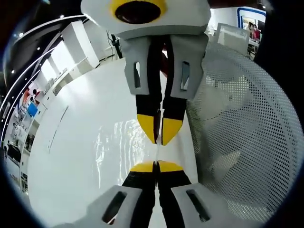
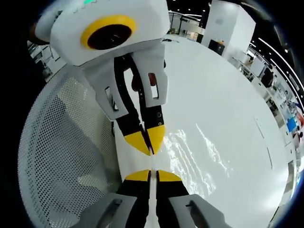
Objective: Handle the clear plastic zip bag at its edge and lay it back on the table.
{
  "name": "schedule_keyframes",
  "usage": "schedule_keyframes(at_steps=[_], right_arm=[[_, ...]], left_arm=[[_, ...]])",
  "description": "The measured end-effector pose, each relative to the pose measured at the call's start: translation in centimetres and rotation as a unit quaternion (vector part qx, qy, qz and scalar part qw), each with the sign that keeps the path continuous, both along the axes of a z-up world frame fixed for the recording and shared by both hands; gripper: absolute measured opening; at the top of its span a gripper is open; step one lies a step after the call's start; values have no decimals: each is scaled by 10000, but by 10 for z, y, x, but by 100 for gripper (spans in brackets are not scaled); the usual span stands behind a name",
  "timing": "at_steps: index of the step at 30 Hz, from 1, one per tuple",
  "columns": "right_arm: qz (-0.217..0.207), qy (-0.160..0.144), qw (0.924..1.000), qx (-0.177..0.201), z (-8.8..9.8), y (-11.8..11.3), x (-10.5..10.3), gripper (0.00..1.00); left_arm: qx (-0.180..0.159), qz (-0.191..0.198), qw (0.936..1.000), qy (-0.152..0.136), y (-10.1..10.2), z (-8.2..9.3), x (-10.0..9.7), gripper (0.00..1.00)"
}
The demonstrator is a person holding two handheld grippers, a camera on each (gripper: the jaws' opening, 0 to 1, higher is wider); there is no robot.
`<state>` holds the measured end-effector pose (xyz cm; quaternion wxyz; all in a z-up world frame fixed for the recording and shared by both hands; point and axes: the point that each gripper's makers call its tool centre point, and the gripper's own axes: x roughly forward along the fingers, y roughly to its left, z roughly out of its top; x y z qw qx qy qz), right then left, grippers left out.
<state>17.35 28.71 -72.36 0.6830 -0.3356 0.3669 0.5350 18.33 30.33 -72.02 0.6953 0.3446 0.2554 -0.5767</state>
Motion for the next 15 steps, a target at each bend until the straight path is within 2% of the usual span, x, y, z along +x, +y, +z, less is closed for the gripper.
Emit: schedule_keyframes(at_steps=[3,8,12,15], right_arm=[[-162,-7,9999,28,4,0,1,0],[-178,35,9998,40,6,0,0,0],[-105,-34,9999,45,6,5,2,0],[-52,-54,10000,60,6,9,1,0]], left_arm=[[45,76,9996,-250,0,3,3,0],[49,74,9996,-275,1,4,2,0],[35,212,9997,-154,-1,2,6,9],[-6,185,9997,-153,-4,2,5,4]])
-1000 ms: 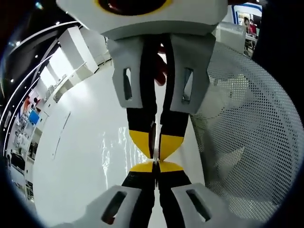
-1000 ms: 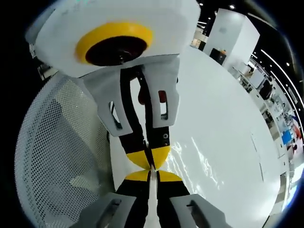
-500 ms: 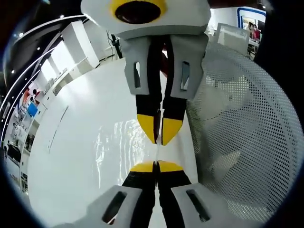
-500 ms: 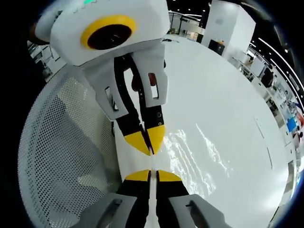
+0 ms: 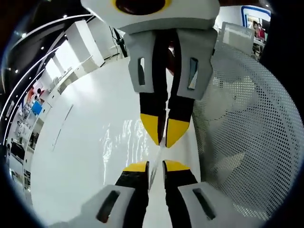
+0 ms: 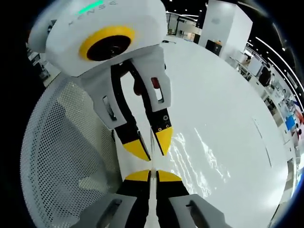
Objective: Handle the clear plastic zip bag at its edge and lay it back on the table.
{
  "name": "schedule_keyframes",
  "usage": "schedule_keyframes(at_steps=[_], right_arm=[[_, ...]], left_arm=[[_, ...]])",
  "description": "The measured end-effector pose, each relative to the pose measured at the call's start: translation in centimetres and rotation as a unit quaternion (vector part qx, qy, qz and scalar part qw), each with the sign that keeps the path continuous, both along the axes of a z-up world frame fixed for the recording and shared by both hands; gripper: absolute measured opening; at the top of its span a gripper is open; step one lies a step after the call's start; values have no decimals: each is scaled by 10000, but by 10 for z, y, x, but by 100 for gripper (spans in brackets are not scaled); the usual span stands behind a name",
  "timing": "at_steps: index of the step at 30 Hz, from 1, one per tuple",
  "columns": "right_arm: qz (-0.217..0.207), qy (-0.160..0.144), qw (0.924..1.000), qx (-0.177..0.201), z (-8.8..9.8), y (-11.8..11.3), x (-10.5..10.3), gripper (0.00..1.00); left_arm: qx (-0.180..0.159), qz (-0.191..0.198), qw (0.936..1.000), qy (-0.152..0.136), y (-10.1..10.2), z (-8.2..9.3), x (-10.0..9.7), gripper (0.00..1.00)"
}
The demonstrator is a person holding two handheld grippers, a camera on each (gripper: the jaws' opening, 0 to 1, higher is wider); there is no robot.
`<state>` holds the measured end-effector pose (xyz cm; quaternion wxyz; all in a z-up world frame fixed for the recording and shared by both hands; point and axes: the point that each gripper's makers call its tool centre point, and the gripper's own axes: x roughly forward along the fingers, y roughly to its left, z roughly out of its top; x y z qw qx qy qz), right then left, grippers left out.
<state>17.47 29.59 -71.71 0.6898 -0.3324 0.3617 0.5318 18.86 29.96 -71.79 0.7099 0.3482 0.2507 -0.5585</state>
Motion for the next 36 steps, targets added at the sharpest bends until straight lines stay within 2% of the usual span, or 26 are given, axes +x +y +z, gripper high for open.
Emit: schedule_keyframes(at_steps=[4,12,16,17,18,19,22,25,29,36], right_arm=[[89,-54,9999,-45,0,-2,0,0],[365,-303,9988,-102,-5,-2,6,0],[370,-272,9989,-91,-5,1,5,0],[488,-533,9973,-162,-5,1,10,0],[599,-518,9968,-128,-5,4,5,0],[466,-364,9982,-103,-6,4,2,0],[334,-292,9990,-57,-7,2,3,0],[299,-261,9992,-44,-8,-5,2,0],[188,-212,9995,-103,-16,-21,3,0],[88,-212,9995,-207,-12,-36,0,0]], left_arm=[[56,-91,9999,14,-4,-5,-1,0],[-143,-28,9998,124,-8,0,-3,0],[-160,-29,9998,154,-10,1,-4,0],[-161,-40,9998,137,-9,1,-4,0],[-81,-52,9999,132,-7,-1,-4,0],[-22,-71,9999,144,-6,-2,-4,0],[-40,-150,9998,83,-4,-5,-4,0],[-112,-33,9997,229,-1,-5,-3,0],[-86,-22,9997,212,4,-7,-3,0],[-97,-6,9998,195,4,-6,-4,0]])
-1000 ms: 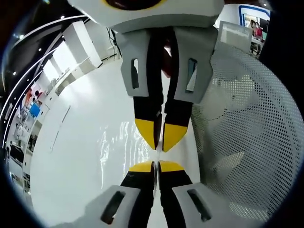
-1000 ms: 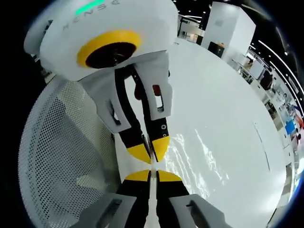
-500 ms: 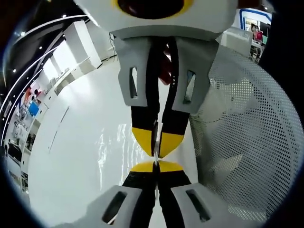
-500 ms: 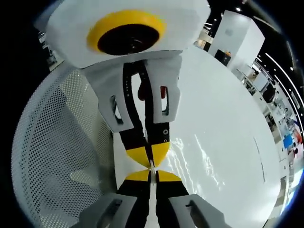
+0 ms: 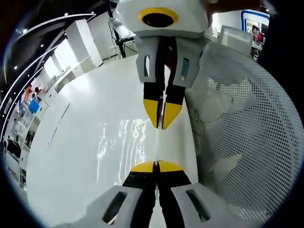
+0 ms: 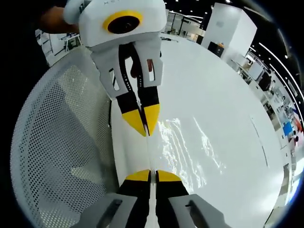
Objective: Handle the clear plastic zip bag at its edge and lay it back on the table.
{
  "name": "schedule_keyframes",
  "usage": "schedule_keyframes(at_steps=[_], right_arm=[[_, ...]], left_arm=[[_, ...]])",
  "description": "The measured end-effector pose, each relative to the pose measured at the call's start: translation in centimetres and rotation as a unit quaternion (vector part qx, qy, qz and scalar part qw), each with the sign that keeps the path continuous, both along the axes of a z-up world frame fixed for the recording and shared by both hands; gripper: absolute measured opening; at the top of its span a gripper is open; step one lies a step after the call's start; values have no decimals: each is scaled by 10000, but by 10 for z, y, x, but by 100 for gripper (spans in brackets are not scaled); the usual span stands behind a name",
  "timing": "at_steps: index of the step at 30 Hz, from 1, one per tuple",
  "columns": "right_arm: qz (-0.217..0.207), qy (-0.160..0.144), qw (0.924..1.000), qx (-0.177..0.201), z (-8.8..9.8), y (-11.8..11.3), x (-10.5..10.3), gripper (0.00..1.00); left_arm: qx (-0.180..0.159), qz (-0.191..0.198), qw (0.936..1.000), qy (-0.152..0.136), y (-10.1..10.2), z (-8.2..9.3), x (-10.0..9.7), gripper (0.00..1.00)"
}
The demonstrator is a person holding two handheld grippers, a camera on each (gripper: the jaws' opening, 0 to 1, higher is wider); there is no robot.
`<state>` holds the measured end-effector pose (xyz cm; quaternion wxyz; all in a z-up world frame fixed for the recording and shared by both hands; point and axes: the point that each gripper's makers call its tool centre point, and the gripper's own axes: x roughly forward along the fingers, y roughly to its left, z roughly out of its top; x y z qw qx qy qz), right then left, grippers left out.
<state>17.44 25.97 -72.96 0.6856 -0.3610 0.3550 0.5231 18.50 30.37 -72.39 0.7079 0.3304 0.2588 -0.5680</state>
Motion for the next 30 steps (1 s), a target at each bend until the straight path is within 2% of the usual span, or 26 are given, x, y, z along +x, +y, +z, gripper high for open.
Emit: schedule_keyframes(at_steps=[7,20,24,26,30], right_arm=[[-87,1,9999,-78,0,-15,0,0],[-230,55,9997,-94,-2,-28,-5,0],[-201,32,9995,-222,-6,-35,-5,0],[-281,77,9995,-131,-5,-34,-5,0],[-209,16,9996,-208,-4,-35,-2,0]], left_arm=[[4,30,10000,-22,3,0,1,0],[12,45,10000,25,8,-1,-2,0],[53,76,10000,15,12,-3,0,0],[3,93,10000,37,11,-1,-1,0],[-1,97,10000,15,11,0,0,0]])
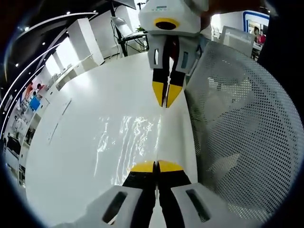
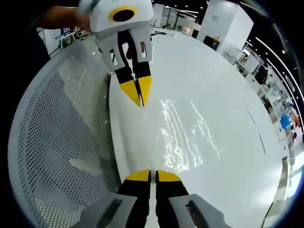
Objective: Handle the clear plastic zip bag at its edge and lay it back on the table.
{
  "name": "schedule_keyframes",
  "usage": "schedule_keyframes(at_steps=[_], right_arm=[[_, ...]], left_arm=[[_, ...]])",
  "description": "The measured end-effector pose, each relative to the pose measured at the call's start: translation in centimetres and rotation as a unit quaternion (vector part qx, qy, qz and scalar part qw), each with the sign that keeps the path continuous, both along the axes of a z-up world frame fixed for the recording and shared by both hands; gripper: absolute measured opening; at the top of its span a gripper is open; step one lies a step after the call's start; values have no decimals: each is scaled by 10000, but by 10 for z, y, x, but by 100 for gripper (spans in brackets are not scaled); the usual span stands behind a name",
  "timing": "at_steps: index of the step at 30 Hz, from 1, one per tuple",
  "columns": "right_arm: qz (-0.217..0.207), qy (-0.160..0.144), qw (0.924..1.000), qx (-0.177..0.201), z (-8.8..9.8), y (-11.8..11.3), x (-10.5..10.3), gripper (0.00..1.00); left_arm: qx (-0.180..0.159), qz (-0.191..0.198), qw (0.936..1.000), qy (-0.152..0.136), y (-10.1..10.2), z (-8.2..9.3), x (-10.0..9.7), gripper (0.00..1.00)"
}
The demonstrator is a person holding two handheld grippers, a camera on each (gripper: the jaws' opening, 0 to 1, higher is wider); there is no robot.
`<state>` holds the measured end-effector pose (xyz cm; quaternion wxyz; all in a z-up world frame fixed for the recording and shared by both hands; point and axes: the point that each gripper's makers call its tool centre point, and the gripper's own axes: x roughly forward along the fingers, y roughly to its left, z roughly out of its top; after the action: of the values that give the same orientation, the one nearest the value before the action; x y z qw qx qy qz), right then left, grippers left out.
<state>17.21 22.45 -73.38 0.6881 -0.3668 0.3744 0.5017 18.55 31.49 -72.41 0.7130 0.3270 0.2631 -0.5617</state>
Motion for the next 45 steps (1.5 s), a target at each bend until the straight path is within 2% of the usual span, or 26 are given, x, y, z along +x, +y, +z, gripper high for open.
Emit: schedule_keyframes(at_steps=[5,12,19,21,25,27,35,38,45], right_arm=[[-155,69,9998,46,3,1,3,0],[-67,-57,9999,105,5,4,4,0],[-53,104,9994,315,9,9,-5,2],[-218,358,9976,558,12,15,-11,5],[-268,236,9967,730,20,20,-4,7],[-290,287,9960,799,23,24,-3,6],[-284,140,9956,882,31,30,5,6],[-266,89,9958,870,32,32,8,6],[-250,186,9960,832,28,36,15,6]], left_arm=[[-4,16,10000,-39,0,2,0,0],[36,-65,9999,-115,2,1,2,0],[38,-122,9998,-144,-1,0,0,0],[30,-143,9998,-153,-3,-1,-1,0],[31,-179,9997,-142,-6,-2,-4,0],[18,-194,9997,-160,-7,-3,-4,0],[-38,-260,9992,-307,-8,0,0,0],[-25,-304,9989,-363,-8,-1,0,0],[-38,-408,9977,-538,-11,0,-1,0]])
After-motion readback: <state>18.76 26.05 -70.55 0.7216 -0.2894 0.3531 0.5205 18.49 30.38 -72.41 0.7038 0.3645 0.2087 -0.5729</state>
